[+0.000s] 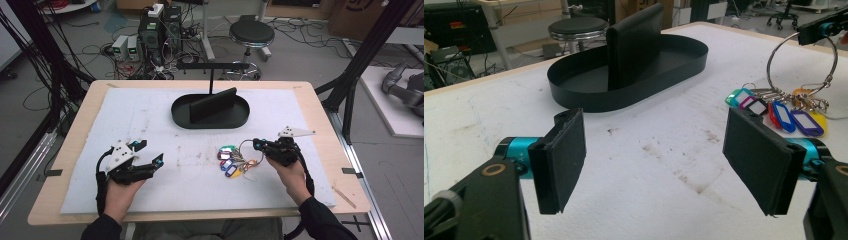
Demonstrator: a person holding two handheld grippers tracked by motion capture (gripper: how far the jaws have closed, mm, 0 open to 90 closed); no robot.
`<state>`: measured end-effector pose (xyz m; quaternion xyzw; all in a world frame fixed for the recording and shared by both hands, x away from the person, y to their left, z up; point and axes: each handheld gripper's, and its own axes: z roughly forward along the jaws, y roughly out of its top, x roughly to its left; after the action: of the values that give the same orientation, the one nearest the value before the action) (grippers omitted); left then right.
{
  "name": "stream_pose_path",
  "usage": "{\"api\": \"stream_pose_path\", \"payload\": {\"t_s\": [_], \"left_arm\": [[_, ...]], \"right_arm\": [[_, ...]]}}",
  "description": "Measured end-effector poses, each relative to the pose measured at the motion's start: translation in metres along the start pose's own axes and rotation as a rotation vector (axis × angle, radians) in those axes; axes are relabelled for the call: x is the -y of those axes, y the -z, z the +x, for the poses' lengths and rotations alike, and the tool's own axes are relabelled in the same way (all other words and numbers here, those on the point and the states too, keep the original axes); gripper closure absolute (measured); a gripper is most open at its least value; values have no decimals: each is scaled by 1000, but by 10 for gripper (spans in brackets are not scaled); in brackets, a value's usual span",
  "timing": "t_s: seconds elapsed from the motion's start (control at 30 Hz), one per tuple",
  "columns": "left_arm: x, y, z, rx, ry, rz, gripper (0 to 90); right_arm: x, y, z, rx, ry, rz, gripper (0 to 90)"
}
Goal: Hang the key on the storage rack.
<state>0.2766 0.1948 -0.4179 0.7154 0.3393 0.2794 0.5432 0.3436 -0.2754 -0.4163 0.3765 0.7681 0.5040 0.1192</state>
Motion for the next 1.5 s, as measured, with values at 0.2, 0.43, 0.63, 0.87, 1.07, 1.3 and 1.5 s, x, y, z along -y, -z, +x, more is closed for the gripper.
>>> {"api": "stream_pose_path", "payload": {"t_s": [0.2, 0.43, 0.63, 0.87, 1.07, 1.3, 1.5], "left_arm": [[0, 1, 0, 0, 1, -1, 253], [1, 2, 1, 5, 6, -5, 253], [1, 2, 2, 9, 4, -10, 253], [0, 3, 2, 13, 2, -12, 253], [0, 4, 2, 14, 4, -18, 253], [1, 6, 3, 13, 4, -19, 253], [1, 6, 2, 16, 1, -21, 253]], "right_arm": [[-13, 6, -1, -32, 51, -17, 880], [-32, 11, -5, -76, 79, -46, 881], [-52, 13, -6, -111, 107, -82, 881], [-80, 15, -7, -128, 154, -112, 881], [-102, 14, -8, -133, 184, -143, 881], [-125, 12, -12, -131, 201, -182, 881], [-144, 4, -14, -118, 212, -213, 881]]}}
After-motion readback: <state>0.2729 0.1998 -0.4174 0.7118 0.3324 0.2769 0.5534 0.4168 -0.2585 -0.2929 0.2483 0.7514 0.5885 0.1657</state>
